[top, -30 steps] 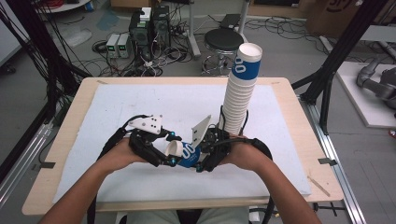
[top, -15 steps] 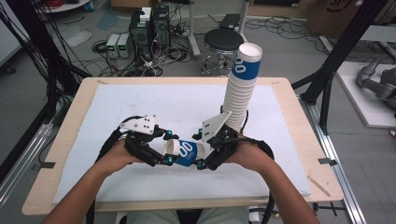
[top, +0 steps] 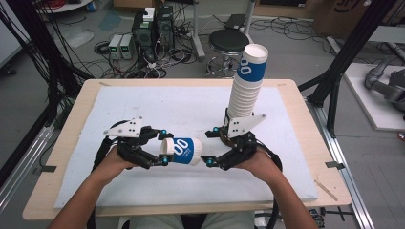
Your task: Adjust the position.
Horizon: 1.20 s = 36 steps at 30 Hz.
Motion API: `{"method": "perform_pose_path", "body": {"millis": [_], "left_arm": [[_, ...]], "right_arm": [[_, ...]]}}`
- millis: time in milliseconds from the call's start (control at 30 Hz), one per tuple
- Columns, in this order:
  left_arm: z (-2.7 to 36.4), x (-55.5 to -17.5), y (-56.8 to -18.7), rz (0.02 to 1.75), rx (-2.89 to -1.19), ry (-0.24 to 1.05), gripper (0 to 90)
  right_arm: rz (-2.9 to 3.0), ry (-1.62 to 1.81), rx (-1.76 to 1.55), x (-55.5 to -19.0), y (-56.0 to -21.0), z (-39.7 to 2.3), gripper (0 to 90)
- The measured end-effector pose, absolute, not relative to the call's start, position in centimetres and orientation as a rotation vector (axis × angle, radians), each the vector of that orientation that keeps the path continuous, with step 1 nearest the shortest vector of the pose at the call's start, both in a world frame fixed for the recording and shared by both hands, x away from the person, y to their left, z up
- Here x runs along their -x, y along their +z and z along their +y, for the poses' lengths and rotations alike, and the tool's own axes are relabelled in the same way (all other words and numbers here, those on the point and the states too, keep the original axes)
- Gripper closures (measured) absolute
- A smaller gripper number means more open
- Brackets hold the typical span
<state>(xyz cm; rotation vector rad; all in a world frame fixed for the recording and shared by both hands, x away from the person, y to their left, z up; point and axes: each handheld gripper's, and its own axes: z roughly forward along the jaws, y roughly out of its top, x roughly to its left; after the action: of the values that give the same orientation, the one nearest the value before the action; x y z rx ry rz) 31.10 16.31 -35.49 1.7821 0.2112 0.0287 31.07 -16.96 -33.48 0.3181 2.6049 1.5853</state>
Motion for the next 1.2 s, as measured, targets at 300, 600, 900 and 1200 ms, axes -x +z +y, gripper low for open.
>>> {"method": "perform_pose_path", "body": {"millis": [300, 600, 900, 1200], "left_arm": [[17.1, -30.8, -36.0, 0.199, -1.703, 0.014, 30.4], [17.3, -30.7, -36.5, 0.192, -1.667, 0.003, 30.4], [16.9, -30.6, -36.7, 0.167, -1.637, -0.017, 30.5], [16.4, -30.6, -36.8, 0.151, -1.635, -0.041, 30.5]], "right_arm": [[2.556, 1.705, -0.353, -30.5, -35.7, -17.6, 20.2], [2.539, 1.783, -0.367, -30.3, -37.1, -17.7, 20.2], [2.543, 1.841, -0.386, -30.2, -37.7, -17.9, 20.2], [2.559, 1.865, -0.38, -30.3, -37.9, -17.5, 20.2]]}}
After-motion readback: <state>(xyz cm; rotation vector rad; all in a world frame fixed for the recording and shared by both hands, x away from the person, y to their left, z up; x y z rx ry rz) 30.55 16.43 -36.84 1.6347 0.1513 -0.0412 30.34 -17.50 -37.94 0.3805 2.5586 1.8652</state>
